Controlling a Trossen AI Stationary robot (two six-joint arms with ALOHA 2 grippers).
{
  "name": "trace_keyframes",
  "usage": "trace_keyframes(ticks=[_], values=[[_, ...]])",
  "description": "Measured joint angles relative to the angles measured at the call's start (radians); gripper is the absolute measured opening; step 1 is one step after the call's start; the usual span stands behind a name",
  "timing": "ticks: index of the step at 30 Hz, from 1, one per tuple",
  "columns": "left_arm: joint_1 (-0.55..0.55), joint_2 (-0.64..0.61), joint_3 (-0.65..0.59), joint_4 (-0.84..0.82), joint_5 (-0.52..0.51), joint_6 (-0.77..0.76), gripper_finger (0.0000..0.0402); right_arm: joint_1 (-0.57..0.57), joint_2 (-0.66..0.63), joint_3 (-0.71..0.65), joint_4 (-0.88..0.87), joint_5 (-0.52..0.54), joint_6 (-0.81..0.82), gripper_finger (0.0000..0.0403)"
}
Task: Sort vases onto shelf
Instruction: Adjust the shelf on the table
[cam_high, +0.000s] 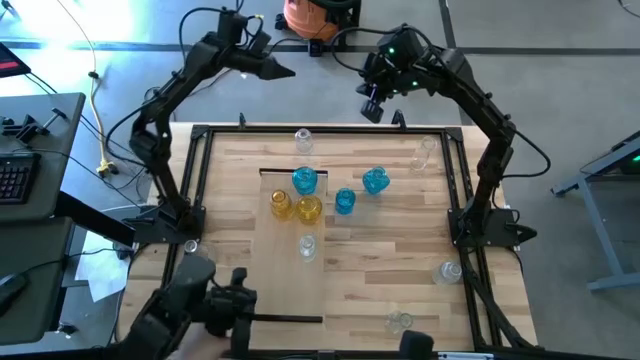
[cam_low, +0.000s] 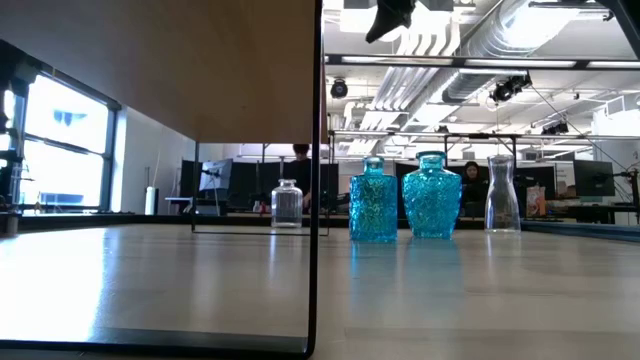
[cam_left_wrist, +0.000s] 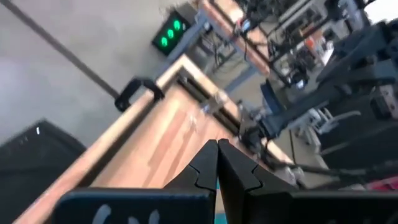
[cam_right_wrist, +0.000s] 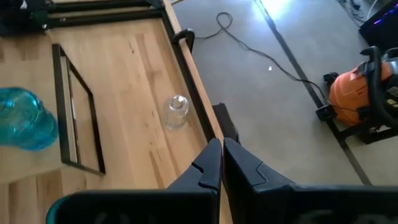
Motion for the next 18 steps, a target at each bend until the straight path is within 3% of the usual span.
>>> trace_keyframes(ticks=[2,4,9,11,18], values=[[0.012,0.025,0.040,-0.108,0.010,0.091,0.0000,-0.004,0.000,0.000,-0.018,-0.005,-0.004,0.0000],[0.024,0.041,0.074,-0.236,-0.051,0.208,0.0000,-0.005,0.000,0.000,-0.030,-0.005,-0.004,0.0000],[0.025,0.036,0.090,-0.408,-0.459,0.485,0.0000,-0.004,0.000,0.000,-0.031,-0.005,-0.002,0.0000],[0.014,0.036,0.090,-0.449,-0.554,0.580,0.0000,-0.004,0.000,0.000,-0.022,-0.005,0.016,0.0000],[-0.047,0.036,0.090,-0.501,-0.591,0.863,0.0000,-0.004,0.000,0.000,0.013,-0.005,0.113,0.0000]])
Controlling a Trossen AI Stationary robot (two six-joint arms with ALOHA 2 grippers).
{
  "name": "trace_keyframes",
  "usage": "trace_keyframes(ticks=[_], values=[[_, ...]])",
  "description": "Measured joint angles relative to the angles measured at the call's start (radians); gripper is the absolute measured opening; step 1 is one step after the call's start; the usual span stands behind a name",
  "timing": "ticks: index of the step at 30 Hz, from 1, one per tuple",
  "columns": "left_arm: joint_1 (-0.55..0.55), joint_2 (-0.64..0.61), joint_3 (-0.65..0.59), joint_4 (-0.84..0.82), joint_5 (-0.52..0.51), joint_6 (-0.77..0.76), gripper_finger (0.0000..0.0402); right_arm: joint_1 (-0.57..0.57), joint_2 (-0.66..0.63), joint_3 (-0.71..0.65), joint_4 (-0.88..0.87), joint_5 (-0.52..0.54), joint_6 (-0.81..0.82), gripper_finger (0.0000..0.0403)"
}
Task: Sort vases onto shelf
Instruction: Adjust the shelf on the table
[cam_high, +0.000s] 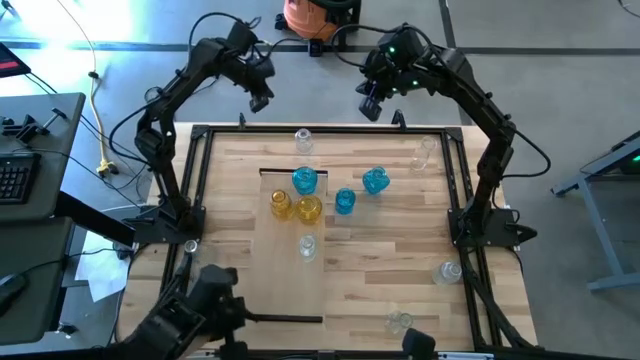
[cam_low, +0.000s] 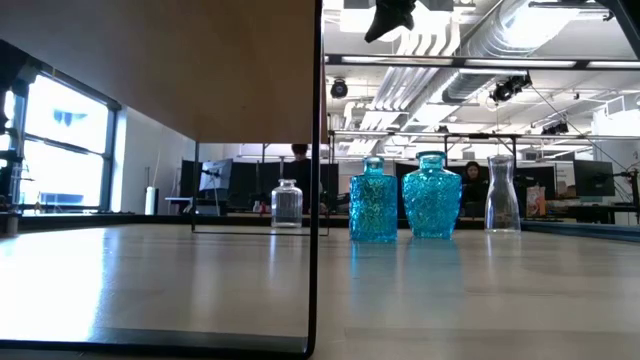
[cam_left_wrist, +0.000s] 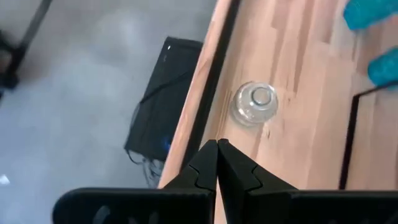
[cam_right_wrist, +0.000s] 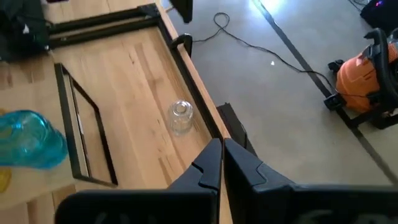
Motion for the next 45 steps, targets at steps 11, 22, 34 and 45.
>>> trace_keyframes(ticks=[11,22,34,45], values=[[-0.067,0.000,0.000,-0.046,-0.024,0.422,0.0000,0.008,0.000,0.000,-0.002,0.000,0.094,0.0000],[-0.170,0.000,0.000,-0.130,-0.022,0.586,0.0000,0.014,0.000,0.000,-0.002,0.001,0.085,0.0000],[-0.323,-0.001,-0.001,-0.125,-0.046,0.645,0.0000,0.014,0.000,0.000,-0.062,-0.028,0.051,0.0000],[-0.303,-0.002,-0.121,-0.044,0.009,0.288,0.0000,0.014,0.001,0.000,-0.120,-0.029,0.006,0.0000]])
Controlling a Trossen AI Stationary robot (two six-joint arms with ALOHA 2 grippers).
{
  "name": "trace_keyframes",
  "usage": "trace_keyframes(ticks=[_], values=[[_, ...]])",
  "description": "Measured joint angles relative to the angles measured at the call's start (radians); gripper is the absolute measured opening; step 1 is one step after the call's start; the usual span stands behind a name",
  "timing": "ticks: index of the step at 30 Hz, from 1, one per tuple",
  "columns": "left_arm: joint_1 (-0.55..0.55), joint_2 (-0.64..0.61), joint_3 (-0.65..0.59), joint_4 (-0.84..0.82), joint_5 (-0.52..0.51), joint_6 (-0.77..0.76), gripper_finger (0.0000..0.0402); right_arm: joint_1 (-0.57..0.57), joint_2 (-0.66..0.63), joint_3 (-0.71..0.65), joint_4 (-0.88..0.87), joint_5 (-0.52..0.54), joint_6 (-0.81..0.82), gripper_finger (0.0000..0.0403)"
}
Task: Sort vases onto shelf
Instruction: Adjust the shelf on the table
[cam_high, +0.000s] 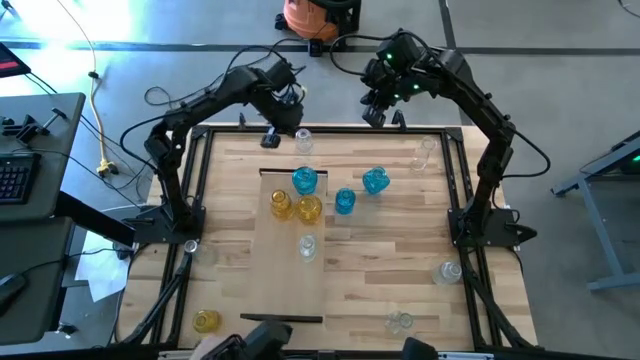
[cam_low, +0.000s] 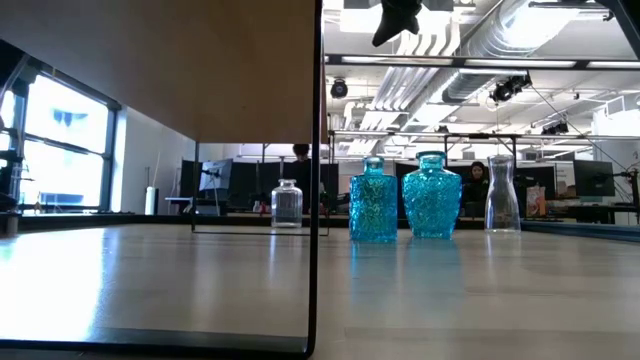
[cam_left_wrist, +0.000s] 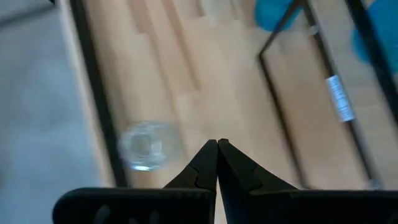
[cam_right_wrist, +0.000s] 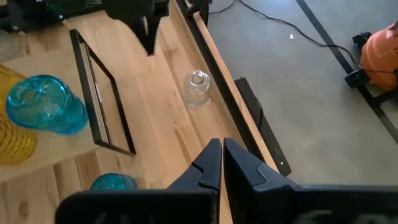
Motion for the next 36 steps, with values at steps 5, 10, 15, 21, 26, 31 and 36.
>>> trace_keyframes(ticks=[5,10,15,21,26,31,36], values=[[-0.026,0.001,0.005,-0.036,0.077,-0.119,0.0000,-0.015,0.001,-0.034,0.049,-0.012,-0.018,0.0000],[-0.022,0.001,0.072,-0.026,0.083,-0.212,0.0000,-0.065,0.002,-0.126,0.184,-0.158,-0.024,0.0000],[0.009,-0.039,0.167,-0.045,0.077,-0.277,0.0000,-0.125,0.003,-0.264,0.326,-0.271,-0.007,0.0000],[0.057,-0.165,0.197,0.042,0.080,-0.412,0.0000,-0.177,0.003,-0.455,0.513,-0.452,0.056,0.0000],[0.073,-0.265,0.198,0.099,0.084,-0.546,0.0000,-0.185,0.003,-0.590,0.788,-0.655,0.186,0.0000],[0.073,-0.325,0.198,0.112,0.083,-0.581,0.0000,-0.183,0.032,-0.643,1.188,-0.808,0.481,0.0000],[0.073,-0.347,0.198,0.110,0.080,-0.582,0.0000,-0.183,0.127,-0.591,1.405,-0.925,0.751,0.0000]])
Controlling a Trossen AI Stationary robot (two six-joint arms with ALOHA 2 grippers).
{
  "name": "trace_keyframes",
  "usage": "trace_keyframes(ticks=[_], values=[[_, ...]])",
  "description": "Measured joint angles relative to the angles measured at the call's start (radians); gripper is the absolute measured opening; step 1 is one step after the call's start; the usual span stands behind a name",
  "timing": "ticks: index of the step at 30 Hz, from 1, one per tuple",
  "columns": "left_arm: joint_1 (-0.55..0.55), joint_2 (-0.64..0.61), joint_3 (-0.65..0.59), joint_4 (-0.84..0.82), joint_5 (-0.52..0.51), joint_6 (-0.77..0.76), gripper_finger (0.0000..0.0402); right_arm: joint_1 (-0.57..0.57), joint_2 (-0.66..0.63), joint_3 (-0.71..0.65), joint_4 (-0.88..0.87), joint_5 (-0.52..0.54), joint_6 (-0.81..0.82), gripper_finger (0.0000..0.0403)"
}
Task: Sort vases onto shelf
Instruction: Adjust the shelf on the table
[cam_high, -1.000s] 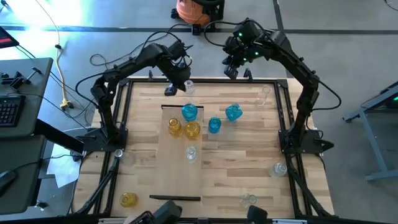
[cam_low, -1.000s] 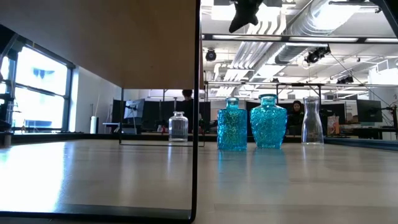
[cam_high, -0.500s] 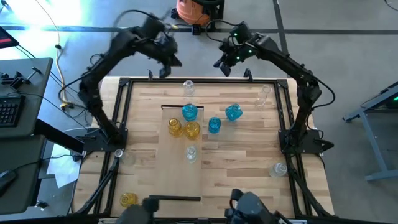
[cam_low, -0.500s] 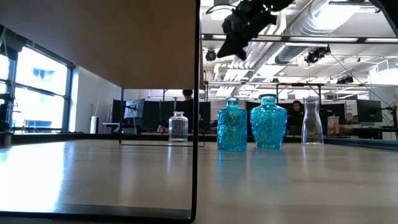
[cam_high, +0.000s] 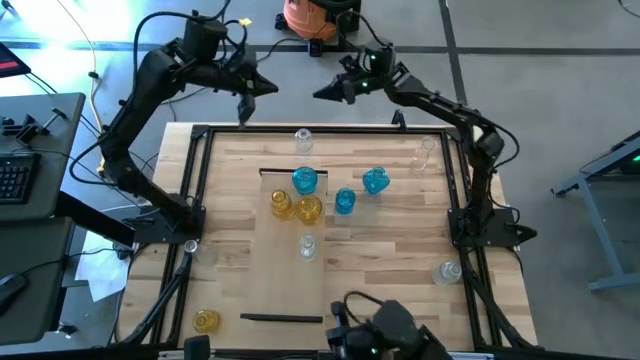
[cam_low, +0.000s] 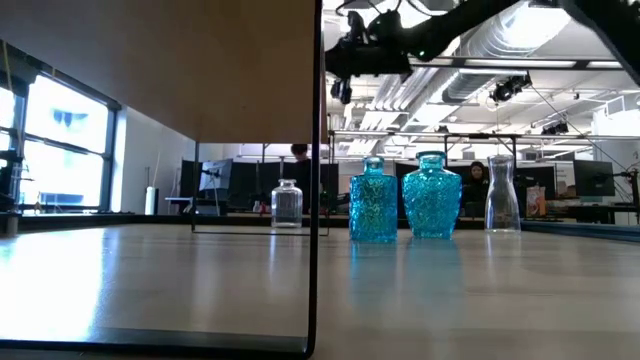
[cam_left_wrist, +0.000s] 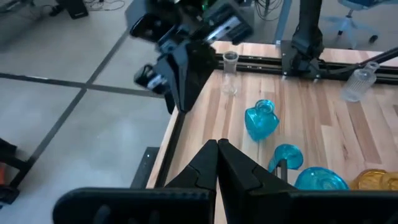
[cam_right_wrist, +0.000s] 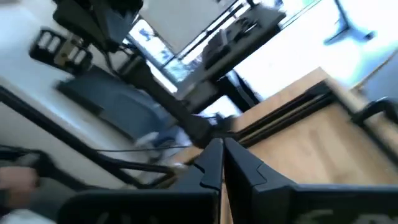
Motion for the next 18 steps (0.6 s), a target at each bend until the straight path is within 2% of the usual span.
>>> trace_keyframes(ticks=[5,9,13,18], values=[[0.002,-0.001,0.000,-0.004,-0.005,0.001,0.0000,0.000,0.126,0.144,-0.018,-0.139,0.108,0.0000],[0.012,0.000,0.000,-0.004,-0.008,0.027,0.0001,0.000,0.200,0.269,-0.097,-0.181,0.131,0.0000],[0.017,0.006,-0.001,-0.005,-0.008,0.026,0.0001,-0.008,0.272,0.394,-0.308,-0.183,0.026,0.0000],[0.026,0.010,-0.001,-0.004,-0.008,0.025,0.0001,-0.055,0.348,0.528,-0.668,-0.130,-0.219,0.0000]])
